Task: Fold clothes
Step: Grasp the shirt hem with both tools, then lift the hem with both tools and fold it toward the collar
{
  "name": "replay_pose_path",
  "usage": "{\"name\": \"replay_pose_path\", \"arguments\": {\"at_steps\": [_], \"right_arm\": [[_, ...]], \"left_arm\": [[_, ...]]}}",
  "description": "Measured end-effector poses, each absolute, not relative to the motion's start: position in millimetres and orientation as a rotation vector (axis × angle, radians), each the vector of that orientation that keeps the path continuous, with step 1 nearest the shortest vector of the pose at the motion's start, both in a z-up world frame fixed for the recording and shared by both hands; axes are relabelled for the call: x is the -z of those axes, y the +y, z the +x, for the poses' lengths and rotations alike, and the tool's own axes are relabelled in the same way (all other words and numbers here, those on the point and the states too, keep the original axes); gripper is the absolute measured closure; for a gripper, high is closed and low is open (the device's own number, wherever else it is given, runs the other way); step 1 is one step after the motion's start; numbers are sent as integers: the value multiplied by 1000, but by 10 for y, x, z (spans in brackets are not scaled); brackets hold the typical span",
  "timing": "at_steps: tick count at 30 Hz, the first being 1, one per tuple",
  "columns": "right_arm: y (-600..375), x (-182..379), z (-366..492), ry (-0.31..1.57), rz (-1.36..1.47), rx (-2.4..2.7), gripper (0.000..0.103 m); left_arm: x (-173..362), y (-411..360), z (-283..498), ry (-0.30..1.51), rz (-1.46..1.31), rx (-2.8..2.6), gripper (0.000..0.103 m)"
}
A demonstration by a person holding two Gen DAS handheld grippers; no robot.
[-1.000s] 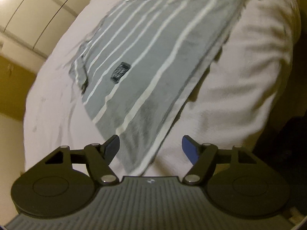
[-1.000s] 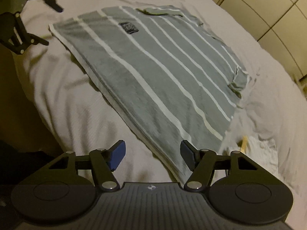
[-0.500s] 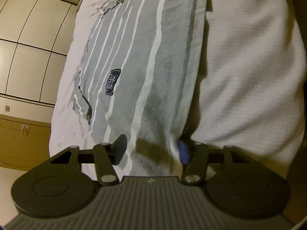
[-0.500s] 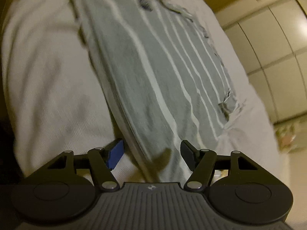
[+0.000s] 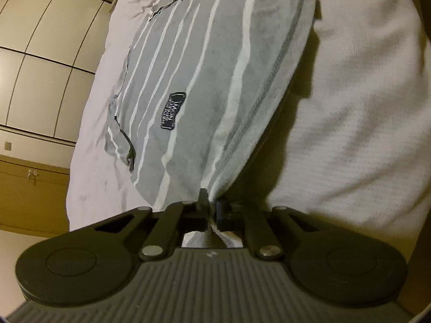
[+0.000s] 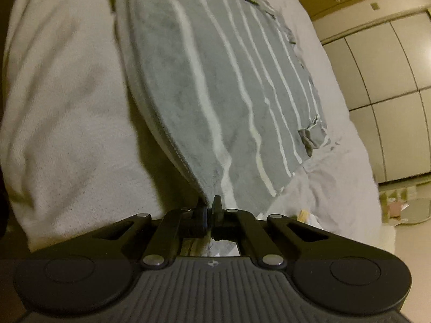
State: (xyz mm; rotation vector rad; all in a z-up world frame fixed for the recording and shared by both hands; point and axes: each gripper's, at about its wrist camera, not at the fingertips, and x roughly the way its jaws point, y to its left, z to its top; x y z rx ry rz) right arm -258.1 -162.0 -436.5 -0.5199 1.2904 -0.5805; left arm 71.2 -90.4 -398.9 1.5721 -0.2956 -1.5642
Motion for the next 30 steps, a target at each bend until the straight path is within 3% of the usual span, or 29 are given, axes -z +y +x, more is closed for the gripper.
{"name": "replay_pose_path", "arguments": {"at_steps": [10, 20, 25, 30], "right_arm": [[-1315, 3777, -2823, 1306, -485, 458, 103], [-870, 3204, -3319, 1355, -317, 263, 103], [-1230, 2888, -3324, 1307, -320, 261, 103], [-2034, 2571, -3016, 1267, -371, 281, 103]], "left_arm": [[3348, -465, 727, -340, 1570, 1689, 101], [2773, 238, 385, -103, 1656, 1784, 101], [2478, -122, 357, 18, 1593, 1717, 101], [2204, -1008, 602, 63, 1511, 1660, 101]]}}
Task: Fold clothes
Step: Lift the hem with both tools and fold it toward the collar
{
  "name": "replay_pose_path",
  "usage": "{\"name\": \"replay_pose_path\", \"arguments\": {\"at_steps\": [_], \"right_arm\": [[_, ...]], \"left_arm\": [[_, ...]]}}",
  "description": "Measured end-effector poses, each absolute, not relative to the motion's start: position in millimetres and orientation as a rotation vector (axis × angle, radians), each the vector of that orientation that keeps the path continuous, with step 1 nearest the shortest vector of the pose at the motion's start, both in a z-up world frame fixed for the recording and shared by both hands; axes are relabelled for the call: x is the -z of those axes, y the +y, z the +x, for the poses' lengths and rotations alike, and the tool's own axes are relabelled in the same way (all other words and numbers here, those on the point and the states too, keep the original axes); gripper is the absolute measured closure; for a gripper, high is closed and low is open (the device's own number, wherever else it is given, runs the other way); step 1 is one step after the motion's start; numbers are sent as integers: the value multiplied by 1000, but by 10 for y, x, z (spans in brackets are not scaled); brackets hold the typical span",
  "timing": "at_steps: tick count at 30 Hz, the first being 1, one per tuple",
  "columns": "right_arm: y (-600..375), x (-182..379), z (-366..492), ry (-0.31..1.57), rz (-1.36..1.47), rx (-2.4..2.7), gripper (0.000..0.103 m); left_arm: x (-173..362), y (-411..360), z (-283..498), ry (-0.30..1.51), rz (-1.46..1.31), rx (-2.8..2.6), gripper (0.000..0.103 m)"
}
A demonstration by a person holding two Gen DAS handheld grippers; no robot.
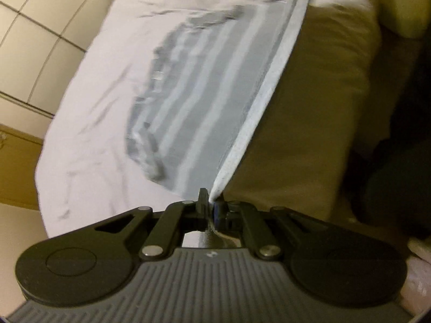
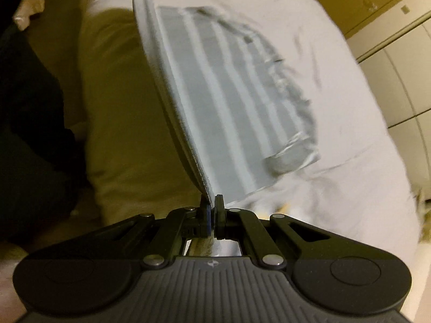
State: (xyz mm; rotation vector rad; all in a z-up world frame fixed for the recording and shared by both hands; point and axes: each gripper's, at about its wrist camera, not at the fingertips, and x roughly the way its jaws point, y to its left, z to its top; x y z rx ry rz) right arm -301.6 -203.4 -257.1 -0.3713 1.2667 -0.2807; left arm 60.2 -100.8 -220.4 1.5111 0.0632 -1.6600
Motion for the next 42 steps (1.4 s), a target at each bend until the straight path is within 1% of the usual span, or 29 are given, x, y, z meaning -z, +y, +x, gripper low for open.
{"name": "replay_pose_path", "arguments": {"at_steps": [4, 7, 11, 17, 23, 29, 34, 42], "right_arm": [[-2825, 2456, -2619, 1287, -344, 318, 103], [-3446, 2608, -2317, 1332, -300, 334, 103], [-4267, 2863, -1909, 1379, -201, 363, 103], [-4888, 3296, -1646, 1428, -25, 386, 103], [-5190, 3609, -1575, 1446, 67, 374, 103], [-5469, 3792, -1590, 1439, 121, 340, 103], [-5622, 3826, -1562, 1418, 140, 327, 103], [-5832, 3932, -1550, 1401, 203, 334, 103]], "left_arm": [[2112, -1925, 953, 163, 1482, 1678, 100], [2180, -2617, 1216, 242, 1476, 1721, 100], [2487, -3270, 1527, 323, 1483, 1773, 100], [2986, -4002, 1894, 483, 1476, 1832, 100], [3352, -4315, 2034, 605, 1459, 1836, 99], [3385, -4501, 2096, 633, 1442, 1801, 99], [3475, -4724, 2148, 644, 1445, 1774, 99], [3589, -4878, 2208, 683, 1433, 1758, 100]]}}
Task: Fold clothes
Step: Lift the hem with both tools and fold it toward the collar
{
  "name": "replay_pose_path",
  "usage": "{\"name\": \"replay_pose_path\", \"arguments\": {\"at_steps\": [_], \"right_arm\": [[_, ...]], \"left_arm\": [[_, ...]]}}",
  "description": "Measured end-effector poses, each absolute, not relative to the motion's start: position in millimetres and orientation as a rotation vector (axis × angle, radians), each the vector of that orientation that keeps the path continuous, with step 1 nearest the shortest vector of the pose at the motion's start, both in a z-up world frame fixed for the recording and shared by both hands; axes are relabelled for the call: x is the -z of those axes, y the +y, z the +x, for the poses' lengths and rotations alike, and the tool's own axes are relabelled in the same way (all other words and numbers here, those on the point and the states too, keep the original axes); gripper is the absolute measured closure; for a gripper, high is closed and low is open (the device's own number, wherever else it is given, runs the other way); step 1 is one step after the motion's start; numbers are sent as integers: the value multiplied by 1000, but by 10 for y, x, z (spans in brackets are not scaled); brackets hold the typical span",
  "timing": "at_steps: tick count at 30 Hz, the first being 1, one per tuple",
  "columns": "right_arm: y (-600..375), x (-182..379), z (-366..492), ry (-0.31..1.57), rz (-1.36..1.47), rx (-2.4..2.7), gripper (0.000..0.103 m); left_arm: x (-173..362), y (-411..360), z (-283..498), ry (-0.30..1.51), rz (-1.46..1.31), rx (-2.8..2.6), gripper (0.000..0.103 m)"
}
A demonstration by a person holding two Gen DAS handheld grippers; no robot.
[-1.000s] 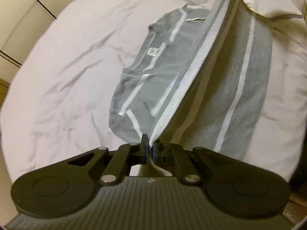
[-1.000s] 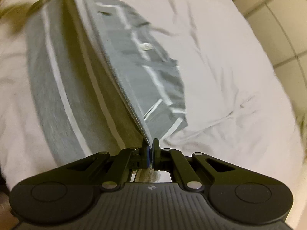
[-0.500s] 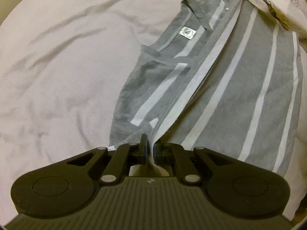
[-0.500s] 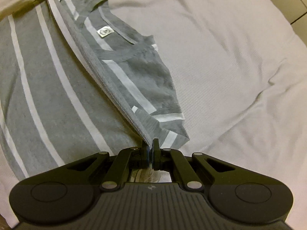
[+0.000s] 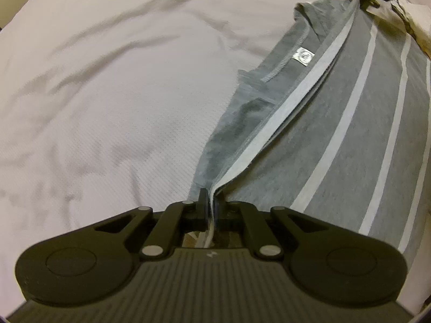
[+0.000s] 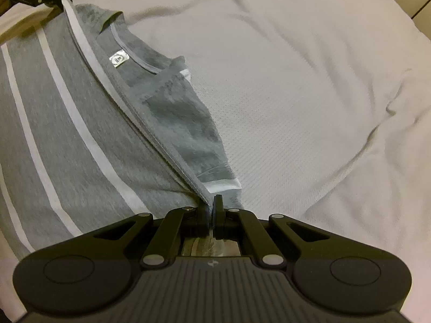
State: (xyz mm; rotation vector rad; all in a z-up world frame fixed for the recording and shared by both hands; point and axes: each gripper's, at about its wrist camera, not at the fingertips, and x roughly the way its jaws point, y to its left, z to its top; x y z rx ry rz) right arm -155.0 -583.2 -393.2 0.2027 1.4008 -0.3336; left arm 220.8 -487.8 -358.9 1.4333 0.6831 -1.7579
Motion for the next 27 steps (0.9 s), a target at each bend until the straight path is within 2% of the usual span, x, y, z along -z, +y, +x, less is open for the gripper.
{"name": "replay_pose_path", "arguments": {"at_steps": [7, 22, 24, 26, 27], "right_arm": [[-6008, 4006, -1615, 1342, 333, 402, 103], [-6149, 3988, -1603, 1284, 402, 496, 103], [-6163, 4000, -1596, 1286, 401, 524, 101], [-6174, 3971, -1626, 1270, 385, 592, 85], [-6181, 3939, -1653, 1252, 377, 641, 84]], "left_arm": [[3675, -4928, 2277, 746, 1398, 1752, 100], [3709, -5029, 2436, 807, 1289, 1707, 100], [3732, -5049, 2475, 835, 1265, 1683, 92], [3701, -5071, 2585, 838, 1205, 1621, 77], [3682, -5081, 2644, 837, 1174, 1587, 76]]}}
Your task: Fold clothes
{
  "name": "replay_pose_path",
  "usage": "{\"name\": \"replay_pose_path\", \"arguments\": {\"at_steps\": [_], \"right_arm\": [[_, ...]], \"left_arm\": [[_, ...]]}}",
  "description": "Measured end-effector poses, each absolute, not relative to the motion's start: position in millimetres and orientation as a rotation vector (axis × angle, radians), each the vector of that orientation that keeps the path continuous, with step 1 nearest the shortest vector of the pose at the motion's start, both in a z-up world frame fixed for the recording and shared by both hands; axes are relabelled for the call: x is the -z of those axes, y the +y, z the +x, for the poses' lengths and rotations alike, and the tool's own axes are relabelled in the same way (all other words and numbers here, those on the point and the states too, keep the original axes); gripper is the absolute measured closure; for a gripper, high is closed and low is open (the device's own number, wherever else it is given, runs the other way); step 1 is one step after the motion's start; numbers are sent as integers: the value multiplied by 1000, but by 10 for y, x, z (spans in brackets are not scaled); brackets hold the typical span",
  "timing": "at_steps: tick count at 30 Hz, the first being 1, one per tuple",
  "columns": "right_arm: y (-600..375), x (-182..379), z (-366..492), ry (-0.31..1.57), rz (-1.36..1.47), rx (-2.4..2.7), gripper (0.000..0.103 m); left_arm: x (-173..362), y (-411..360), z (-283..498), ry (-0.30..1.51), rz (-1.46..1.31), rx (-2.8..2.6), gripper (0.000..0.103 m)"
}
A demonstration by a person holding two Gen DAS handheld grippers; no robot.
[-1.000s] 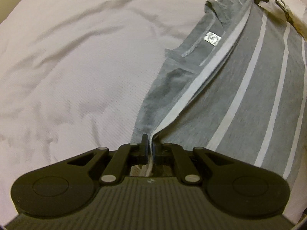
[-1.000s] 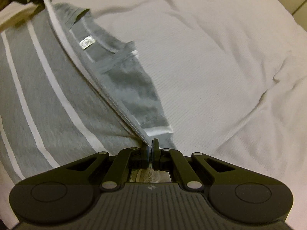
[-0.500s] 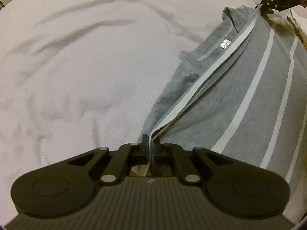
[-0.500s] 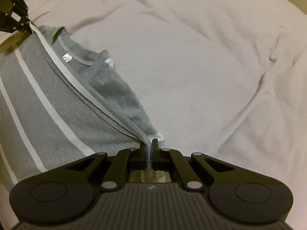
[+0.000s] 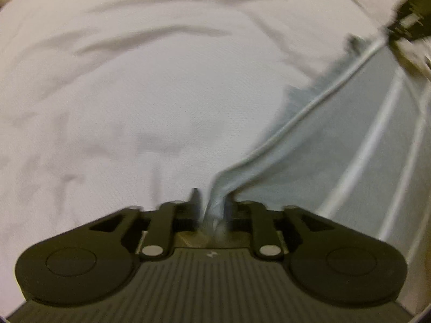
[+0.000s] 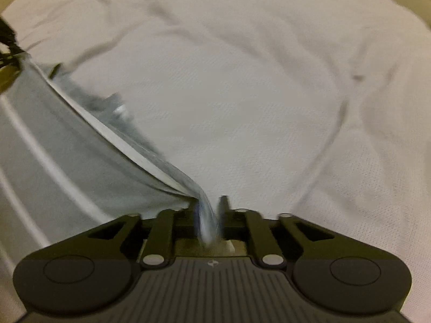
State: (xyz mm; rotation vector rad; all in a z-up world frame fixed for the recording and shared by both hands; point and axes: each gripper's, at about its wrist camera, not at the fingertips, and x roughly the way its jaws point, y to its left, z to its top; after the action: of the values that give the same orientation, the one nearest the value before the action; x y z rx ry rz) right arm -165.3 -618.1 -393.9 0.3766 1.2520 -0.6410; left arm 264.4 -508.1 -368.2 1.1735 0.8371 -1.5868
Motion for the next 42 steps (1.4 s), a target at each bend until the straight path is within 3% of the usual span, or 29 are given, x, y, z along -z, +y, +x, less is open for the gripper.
{"name": "replay_pose_path", "arguments": {"at_steps": [9, 13, 21, 31, 37, 42], "right_arm": [[-5947, 3582, -1872, 1099, 394, 841, 81], [-5529, 3579, -1628, 1068, 384, 708, 82], [-5242, 4144, -1003, 1165, 423, 447, 82], [-5781, 3743, -1139, 928, 361, 728, 82], [-5394, 3800, -1159, 987, 406, 621, 82], [-5251, 4121, -1271, 1105, 422, 618, 82]], "left_arm": [[3415, -4925, 2897, 842, 967, 1438, 79], [3400, -4718, 2481, 841, 988, 1581, 79], [3905, -4686, 1536, 890, 1160, 1789, 79], [3706, -5134, 2030, 813, 846, 1523, 81], [3576, -4775, 1969, 825, 891, 1590, 81], [3851, -4399, 1925, 826, 1042, 1554, 80]]}}
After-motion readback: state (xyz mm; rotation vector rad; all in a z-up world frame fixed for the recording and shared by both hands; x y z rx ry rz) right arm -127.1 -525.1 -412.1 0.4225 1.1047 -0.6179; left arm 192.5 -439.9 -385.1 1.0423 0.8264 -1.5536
